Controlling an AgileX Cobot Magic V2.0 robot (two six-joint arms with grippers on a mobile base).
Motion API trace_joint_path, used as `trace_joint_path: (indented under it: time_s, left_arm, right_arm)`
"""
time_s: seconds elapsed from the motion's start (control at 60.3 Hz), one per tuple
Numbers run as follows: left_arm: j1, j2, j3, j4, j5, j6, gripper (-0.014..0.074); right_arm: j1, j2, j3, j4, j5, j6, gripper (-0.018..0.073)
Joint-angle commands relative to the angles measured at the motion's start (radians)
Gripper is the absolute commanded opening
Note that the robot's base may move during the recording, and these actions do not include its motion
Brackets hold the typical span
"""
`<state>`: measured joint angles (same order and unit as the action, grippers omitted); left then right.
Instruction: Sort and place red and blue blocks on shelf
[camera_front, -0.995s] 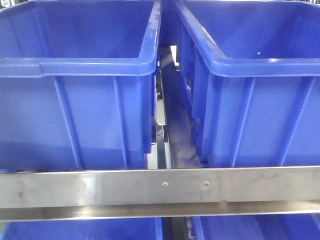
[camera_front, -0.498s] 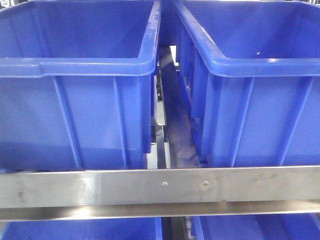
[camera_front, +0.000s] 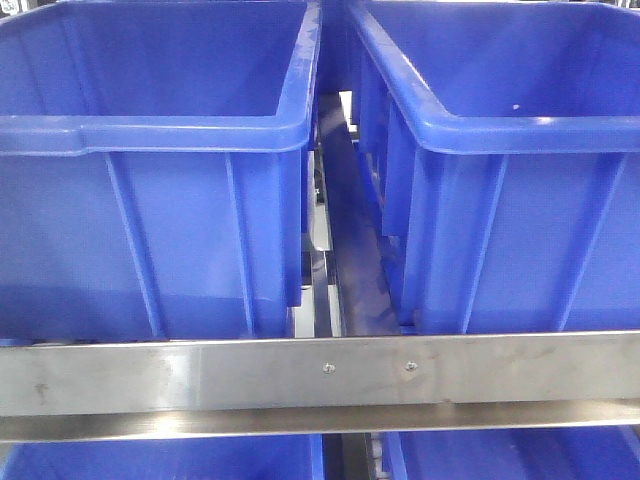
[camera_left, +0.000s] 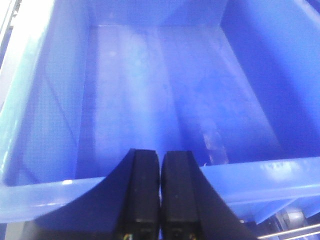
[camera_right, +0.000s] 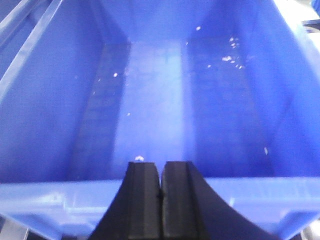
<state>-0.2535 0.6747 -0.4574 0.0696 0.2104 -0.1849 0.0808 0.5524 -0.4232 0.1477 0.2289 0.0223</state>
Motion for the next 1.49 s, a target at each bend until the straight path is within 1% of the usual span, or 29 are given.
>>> trace_joint_path:
  time_s: [0.0,1.261,1.36,1.476]
  left_arm:
    - [-0.007,-0.006,-0.029,0.001,-0.09,-0.01,0.0124]
    - [-0.007,-0.006,-0.029,0.001,-0.088,-0.01,0.0124]
    - [-0.007,-0.006,-0.029,0.001,-0.088,-0.01,0.0124]
    - [-0.007,-0.006,-0.029,0.001,-0.088,-0.01,0.0124]
  right_arm:
    - [0.0,-0.004,-0.027,-0.009,-0.082,-0.005,0.0053]
    - [0.0,-0.005,-0.027,-0.009,-0.065,-0.005,0.0053]
    - [-0.007,-0.053,-0.019,-0.031,-0.065,-0.005,0.0053]
    - [-0.013,-0.112,0.026,-0.032,-0.084,-0.005,0.0053]
